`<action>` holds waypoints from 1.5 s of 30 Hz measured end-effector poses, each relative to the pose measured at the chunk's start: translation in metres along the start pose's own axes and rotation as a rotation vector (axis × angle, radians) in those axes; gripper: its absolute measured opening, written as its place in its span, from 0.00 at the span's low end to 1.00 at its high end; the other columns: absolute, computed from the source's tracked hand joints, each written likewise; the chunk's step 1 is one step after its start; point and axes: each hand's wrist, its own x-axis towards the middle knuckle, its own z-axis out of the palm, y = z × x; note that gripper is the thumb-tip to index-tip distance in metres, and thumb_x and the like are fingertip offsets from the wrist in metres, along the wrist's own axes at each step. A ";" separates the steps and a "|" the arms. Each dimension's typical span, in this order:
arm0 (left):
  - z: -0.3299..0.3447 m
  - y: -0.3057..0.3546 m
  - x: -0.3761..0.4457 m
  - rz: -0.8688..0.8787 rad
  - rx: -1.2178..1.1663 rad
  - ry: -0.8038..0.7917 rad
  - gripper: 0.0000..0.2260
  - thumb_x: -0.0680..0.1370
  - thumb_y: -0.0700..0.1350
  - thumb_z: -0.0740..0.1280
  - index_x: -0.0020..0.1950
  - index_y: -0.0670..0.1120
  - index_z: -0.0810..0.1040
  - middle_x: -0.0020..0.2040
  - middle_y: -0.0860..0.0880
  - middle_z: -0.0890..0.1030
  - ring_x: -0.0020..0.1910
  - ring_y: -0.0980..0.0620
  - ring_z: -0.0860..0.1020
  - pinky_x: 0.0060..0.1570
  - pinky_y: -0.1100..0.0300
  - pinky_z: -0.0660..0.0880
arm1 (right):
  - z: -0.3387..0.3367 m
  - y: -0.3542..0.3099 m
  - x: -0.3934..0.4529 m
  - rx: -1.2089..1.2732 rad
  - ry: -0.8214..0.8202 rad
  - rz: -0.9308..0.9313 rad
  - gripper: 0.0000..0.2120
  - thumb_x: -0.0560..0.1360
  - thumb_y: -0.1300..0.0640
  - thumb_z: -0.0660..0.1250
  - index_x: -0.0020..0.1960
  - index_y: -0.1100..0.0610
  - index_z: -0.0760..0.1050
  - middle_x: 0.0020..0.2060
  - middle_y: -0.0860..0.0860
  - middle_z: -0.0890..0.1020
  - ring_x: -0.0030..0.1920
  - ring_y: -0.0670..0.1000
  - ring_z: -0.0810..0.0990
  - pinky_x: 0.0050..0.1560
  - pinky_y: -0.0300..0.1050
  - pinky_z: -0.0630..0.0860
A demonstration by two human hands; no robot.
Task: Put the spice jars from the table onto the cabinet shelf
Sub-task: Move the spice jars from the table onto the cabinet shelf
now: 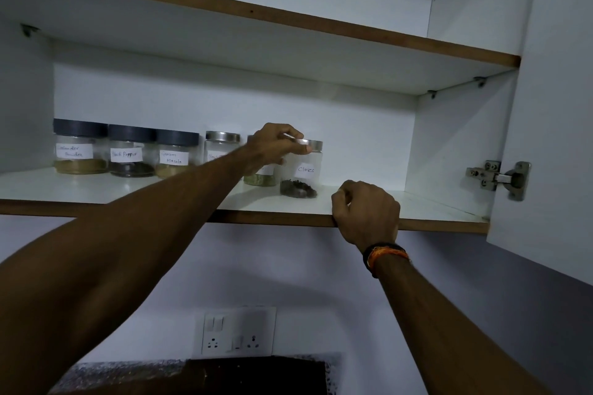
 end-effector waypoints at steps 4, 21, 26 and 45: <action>-0.001 -0.001 0.012 0.211 0.359 0.070 0.19 0.74 0.51 0.75 0.62 0.44 0.82 0.62 0.45 0.81 0.55 0.53 0.75 0.52 0.58 0.70 | -0.001 -0.001 -0.001 0.008 0.004 0.005 0.18 0.73 0.47 0.55 0.39 0.54 0.81 0.30 0.48 0.80 0.31 0.48 0.75 0.35 0.42 0.76; 0.000 -0.032 0.062 0.267 0.809 0.033 0.19 0.79 0.54 0.68 0.64 0.44 0.79 0.59 0.44 0.83 0.56 0.45 0.78 0.55 0.54 0.71 | 0.003 0.000 -0.002 0.002 0.058 -0.009 0.18 0.73 0.48 0.55 0.38 0.53 0.81 0.29 0.48 0.80 0.30 0.47 0.74 0.34 0.38 0.70; 0.004 -0.037 0.069 0.244 0.837 0.040 0.18 0.80 0.54 0.67 0.65 0.44 0.79 0.60 0.45 0.82 0.58 0.43 0.78 0.59 0.50 0.71 | 0.003 0.001 -0.003 0.002 0.060 -0.011 0.19 0.74 0.47 0.54 0.38 0.53 0.81 0.30 0.47 0.80 0.30 0.47 0.74 0.33 0.37 0.67; 0.009 -0.034 0.073 0.140 0.920 0.095 0.25 0.80 0.59 0.64 0.75 0.52 0.70 0.73 0.48 0.74 0.73 0.45 0.69 0.74 0.44 0.53 | 0.004 0.002 -0.001 0.015 0.066 -0.018 0.18 0.72 0.47 0.54 0.37 0.53 0.80 0.28 0.47 0.78 0.29 0.47 0.73 0.32 0.38 0.66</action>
